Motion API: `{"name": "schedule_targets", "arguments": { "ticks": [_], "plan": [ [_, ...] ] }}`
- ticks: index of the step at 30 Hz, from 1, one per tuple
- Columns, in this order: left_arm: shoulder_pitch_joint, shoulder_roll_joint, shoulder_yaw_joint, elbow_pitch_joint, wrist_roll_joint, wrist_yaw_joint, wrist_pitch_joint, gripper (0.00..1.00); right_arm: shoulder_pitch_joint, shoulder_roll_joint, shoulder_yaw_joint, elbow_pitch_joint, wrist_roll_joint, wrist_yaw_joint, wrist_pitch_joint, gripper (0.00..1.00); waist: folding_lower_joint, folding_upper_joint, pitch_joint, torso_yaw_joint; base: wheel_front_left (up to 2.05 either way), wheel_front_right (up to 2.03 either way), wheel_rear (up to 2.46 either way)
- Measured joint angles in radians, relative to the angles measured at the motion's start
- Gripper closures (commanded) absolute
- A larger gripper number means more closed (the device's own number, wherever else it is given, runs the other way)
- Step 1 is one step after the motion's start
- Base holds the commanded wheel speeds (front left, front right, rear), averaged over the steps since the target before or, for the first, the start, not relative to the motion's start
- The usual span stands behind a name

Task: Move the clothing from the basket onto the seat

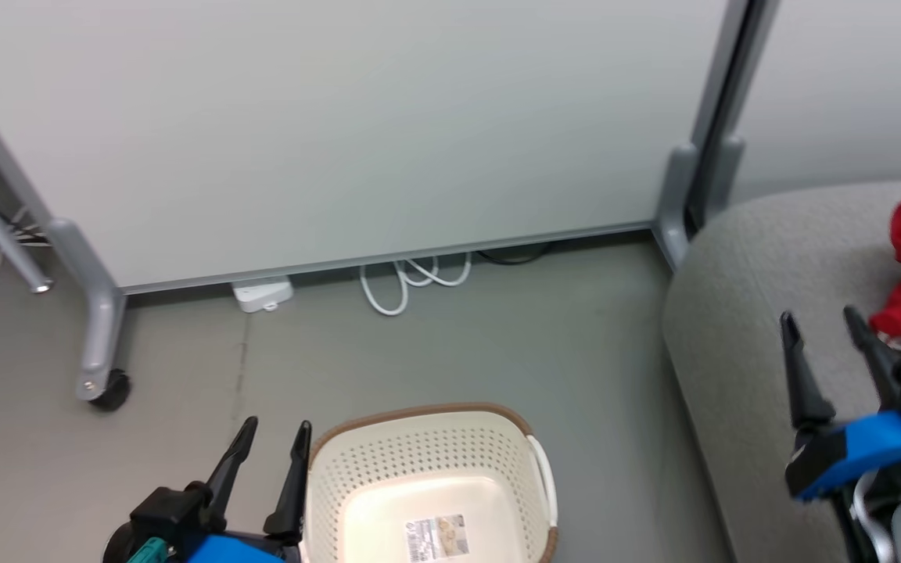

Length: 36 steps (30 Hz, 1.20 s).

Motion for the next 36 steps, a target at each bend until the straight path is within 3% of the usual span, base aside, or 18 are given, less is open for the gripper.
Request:
{"name": "schedule_targets", "arguments": {
  "ticks": [6, 12, 33, 34, 36],
  "plan": [
    [0.027, -0.007, 0.06, 0.02, 0.006, 0.002, 0.0, 0.0, 0.142, 0.1, -0.021, -0.151, -0.05, 0.0, 0.018, 0.0, 0.0001, 0.0, -0.035, 0.072, 0.0, 0.0, 0.0],
    [0.038, -0.013, 0.085, 0.043, 0.014, 0.0, 0.0, 0.0, 0.226, 0.143, -0.03, -0.21, -0.06, 0.0, 0.029, 0.0, 0.0002, 0.0, -0.053, 0.11, 0.0, 0.0, 0.0],
    [0.044, -0.029, 0.117, 0.06, 0.035, -0.002, 0.0, 0.0, 0.269, 0.174, -0.025, -0.216, -0.047, 0.0, 0.031, 0.0, 0.0003, 0.0, -0.046, 0.094, 0.0, 0.0, 0.0],
    [0.045, -0.03, 0.117, 0.065, 0.035, -0.002, 0.001, 1.0, 0.27, 0.175, -0.025, -0.212, -0.047, 0.0, 0.031, 1.0, 0.0003, 0.0, -0.046, 0.094, 0.0, 0.0, 0.0],
    [0.053, -0.034, 0.117, 0.081, 0.034, -0.001, 0.003, 1.0, 0.276, 0.177, -0.026, -0.191, -0.046, 0.0, 0.032, 1.0, 0.0003, 0.0, -0.046, 0.093, 0.0, 0.0, 0.0]
  ]
}}
